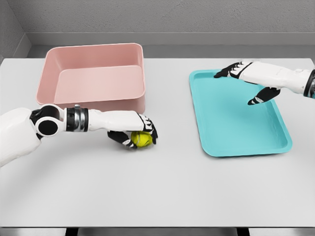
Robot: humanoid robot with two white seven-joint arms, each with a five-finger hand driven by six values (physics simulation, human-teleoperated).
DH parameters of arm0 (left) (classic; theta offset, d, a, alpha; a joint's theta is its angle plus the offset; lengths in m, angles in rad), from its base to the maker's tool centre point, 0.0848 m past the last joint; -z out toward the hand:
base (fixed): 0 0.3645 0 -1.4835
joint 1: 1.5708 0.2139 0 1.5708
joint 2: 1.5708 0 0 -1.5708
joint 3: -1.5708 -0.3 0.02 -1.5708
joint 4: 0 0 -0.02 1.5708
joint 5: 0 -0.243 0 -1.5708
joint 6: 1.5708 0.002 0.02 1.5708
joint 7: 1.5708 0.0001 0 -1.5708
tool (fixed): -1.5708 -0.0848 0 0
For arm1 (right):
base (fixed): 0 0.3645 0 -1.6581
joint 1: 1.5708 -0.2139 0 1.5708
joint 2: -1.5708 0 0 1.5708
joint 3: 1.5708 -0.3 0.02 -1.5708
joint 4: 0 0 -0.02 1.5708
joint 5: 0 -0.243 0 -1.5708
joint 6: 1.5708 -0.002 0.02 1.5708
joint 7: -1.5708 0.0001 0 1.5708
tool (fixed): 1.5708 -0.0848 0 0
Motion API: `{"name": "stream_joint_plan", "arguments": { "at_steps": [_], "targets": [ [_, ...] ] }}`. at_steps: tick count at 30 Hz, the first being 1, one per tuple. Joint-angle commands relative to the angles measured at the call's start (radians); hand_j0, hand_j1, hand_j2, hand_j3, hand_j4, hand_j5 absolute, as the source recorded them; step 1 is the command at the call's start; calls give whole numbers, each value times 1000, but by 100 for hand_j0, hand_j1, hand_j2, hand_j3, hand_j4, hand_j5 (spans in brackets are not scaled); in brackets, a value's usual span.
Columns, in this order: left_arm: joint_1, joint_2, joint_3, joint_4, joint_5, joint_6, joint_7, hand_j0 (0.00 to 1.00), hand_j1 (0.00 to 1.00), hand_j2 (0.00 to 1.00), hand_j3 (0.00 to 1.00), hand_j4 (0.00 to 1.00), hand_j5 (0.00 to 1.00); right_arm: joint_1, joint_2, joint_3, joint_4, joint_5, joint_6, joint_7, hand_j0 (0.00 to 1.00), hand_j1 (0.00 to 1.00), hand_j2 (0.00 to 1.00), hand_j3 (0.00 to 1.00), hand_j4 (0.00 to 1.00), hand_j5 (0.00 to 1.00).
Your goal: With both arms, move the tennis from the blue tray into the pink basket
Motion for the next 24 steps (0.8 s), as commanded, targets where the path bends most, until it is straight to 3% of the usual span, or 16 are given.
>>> {"name": "stream_joint_plan", "arguments": {
  "at_steps": [1,11,24],
  "targets": [
    [0,1,4,-2,7,2,2,60,60,60,60,60,60,0,-3,2,2,-1,3,0,100,100,100,100,100,100],
    [-6,-1,8,-9,9,2,19,60,60,60,60,60,60,25,0,4,-1,16,3,0,100,100,100,100,100,100],
    [-26,-1,91,-45,9,2,50,61,61,61,61,61,61,26,-3,1,7,16,3,0,100,100,100,100,100,100]
  ]
}}
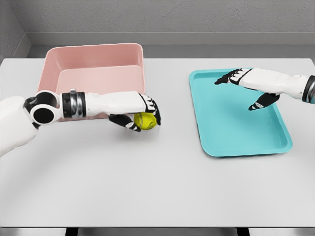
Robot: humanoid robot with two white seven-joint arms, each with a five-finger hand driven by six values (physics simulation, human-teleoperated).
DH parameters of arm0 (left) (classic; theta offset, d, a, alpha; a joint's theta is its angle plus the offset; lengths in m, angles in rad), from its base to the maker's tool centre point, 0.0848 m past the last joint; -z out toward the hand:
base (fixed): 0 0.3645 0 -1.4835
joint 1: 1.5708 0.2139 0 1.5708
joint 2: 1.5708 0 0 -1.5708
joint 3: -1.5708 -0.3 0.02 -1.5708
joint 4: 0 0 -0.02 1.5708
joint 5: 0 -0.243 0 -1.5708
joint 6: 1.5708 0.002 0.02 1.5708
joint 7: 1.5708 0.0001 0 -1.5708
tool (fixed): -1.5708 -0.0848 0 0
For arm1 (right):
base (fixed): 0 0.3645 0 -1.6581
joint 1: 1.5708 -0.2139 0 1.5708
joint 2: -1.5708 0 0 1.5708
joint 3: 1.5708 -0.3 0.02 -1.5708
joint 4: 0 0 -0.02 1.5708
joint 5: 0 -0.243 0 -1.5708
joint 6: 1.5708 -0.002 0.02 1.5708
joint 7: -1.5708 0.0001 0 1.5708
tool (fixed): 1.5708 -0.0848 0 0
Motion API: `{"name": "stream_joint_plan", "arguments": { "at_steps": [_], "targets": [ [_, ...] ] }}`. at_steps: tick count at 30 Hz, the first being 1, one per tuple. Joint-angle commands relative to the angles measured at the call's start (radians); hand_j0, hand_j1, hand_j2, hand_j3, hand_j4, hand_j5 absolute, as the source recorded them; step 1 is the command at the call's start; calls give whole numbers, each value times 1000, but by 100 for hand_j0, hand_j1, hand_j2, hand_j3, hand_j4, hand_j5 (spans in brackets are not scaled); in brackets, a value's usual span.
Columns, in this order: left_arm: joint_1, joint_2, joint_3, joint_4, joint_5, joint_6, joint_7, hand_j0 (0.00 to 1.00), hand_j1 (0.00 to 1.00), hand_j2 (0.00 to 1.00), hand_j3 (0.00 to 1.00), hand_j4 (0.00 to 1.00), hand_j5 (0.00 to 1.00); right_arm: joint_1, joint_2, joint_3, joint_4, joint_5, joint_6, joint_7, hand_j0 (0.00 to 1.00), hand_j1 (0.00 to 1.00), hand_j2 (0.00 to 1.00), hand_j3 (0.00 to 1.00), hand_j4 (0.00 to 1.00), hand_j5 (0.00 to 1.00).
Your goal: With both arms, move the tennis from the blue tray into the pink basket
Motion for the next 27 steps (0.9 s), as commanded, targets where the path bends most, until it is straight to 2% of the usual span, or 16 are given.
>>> {"name": "stream_joint_plan", "arguments": {
  "at_steps": [1,21,27],
  "targets": [
    [-5,2,10,-9,8,2,15,61,61,61,61,61,61,0,-1,-1,3,-6,3,0,100,100,100,100,100,100],
    [-12,13,120,13,8,2,57,61,61,61,61,61,61,-3,3,-1,22,-6,3,0,100,100,100,100,100,100],
    [-20,14,123,33,7,2,78,61,61,61,61,61,61,-3,5,-1,22,-6,3,0,100,100,100,100,100,100]
  ]
}}
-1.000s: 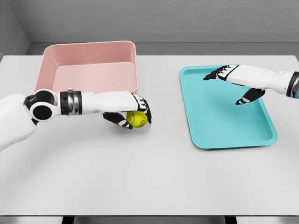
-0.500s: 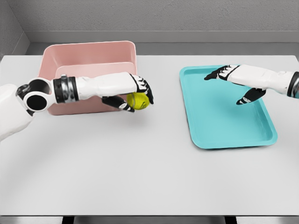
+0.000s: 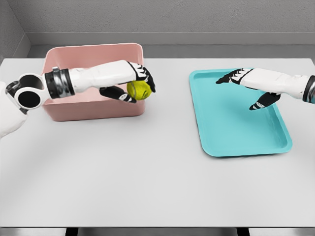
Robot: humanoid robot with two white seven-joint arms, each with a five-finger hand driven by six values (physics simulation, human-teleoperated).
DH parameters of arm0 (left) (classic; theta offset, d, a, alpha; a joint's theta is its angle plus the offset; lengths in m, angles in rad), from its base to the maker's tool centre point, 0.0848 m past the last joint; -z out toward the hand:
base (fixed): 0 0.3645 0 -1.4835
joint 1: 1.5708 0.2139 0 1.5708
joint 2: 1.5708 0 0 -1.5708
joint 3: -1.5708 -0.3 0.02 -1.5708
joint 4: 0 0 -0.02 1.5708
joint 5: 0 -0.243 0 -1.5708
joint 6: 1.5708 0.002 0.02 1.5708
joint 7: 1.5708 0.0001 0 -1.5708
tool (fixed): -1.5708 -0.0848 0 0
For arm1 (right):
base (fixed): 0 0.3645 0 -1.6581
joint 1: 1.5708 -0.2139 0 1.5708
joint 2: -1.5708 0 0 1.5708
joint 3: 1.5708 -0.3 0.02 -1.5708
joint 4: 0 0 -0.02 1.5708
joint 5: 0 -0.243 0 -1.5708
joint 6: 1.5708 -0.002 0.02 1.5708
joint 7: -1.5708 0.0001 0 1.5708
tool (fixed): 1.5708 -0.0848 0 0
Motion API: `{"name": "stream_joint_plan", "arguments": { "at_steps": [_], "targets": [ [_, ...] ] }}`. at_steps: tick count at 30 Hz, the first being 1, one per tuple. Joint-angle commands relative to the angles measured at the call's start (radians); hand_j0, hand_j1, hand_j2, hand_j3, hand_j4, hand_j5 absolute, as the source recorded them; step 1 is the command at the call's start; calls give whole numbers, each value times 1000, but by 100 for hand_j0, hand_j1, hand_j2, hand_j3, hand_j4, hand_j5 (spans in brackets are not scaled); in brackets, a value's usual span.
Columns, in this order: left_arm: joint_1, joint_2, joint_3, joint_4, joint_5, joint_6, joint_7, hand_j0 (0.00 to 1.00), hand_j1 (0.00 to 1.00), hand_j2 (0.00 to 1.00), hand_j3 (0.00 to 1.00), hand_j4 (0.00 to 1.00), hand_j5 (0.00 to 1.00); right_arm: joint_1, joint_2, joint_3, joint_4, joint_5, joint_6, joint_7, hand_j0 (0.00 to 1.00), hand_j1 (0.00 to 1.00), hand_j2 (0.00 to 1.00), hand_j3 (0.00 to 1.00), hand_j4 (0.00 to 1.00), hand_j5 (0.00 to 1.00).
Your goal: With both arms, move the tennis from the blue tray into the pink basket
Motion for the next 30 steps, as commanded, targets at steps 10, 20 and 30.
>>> {"name": "stream_joint_plan", "arguments": {
  "at_steps": [10,20,30],
  "targets": [
    [-2,3,41,88,-1,2,15,61,61,61,61,61,61,0,-1,-1,3,-6,3,0,100,100,100,100,100,100],
    [2,1,60,180,-2,2,14,61,61,61,61,61,61,0,-1,-2,3,-6,3,0,100,100,100,100,100,100],
    [8,3,73,235,-7,2,6,60,60,60,60,60,60,2,1,-1,4,-6,3,0,100,100,100,100,100,100]
  ]
}}
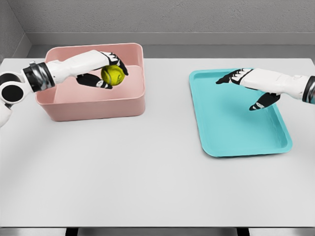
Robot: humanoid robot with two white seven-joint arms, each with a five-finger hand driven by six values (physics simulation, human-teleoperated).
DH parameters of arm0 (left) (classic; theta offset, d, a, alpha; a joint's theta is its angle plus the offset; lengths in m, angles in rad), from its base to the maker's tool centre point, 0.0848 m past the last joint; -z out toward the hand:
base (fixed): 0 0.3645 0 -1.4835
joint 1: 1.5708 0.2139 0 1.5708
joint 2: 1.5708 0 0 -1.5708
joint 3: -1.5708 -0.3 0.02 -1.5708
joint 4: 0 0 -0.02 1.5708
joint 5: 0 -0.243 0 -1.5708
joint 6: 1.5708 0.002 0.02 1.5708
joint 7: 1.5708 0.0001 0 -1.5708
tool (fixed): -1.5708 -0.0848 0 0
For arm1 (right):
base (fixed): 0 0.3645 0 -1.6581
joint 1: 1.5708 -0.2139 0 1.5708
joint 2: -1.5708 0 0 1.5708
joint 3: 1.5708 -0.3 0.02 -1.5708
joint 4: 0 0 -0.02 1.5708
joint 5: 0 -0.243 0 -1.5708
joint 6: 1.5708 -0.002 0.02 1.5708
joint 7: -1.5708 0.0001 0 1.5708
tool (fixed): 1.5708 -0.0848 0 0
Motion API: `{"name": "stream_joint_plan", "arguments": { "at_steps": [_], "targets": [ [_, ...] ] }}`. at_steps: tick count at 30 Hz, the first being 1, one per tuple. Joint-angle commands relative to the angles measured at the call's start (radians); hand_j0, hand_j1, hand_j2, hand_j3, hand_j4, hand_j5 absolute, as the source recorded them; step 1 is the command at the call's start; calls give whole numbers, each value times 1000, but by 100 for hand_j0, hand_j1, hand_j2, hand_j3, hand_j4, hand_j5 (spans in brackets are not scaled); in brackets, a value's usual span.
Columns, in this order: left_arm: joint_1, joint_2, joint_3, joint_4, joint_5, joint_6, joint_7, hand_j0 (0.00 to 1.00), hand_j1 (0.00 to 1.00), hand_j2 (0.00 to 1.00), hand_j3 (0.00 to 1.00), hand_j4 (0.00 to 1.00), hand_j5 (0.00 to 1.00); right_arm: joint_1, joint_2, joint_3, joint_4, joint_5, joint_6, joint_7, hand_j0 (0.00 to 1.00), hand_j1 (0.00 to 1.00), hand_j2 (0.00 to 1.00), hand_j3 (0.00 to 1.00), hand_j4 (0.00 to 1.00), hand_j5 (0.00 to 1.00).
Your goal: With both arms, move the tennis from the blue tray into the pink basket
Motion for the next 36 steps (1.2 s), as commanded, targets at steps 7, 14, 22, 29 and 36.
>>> {"name": "stream_joint_plan", "arguments": {
  "at_steps": [7,14,22,29,36],
  "targets": [
    [-5,-13,24,140,0,2,-3,60,60,60,60,60,60,0,0,0,6,-6,3,0,100,100,100,100,100,100],
    [-6,-11,26,148,3,2,7,100,100,100,100,100,100,0,2,0,6,-6,3,0,100,100,100,100,100,100],
    [12,4,90,61,16,2,7,100,100,100,100,100,100,2,4,-2,6,-6,3,0,100,100,100,100,100,100],
    [67,110,149,-131,36,2,9,100,100,100,100,100,100,2,4,0,8,-6,3,0,100,100,100,100,100,100],
    [155,188,190,-275,39,2,9,100,100,100,100,100,100,2,5,0,17,-6,3,0,100,100,100,100,100,100]
  ]
}}
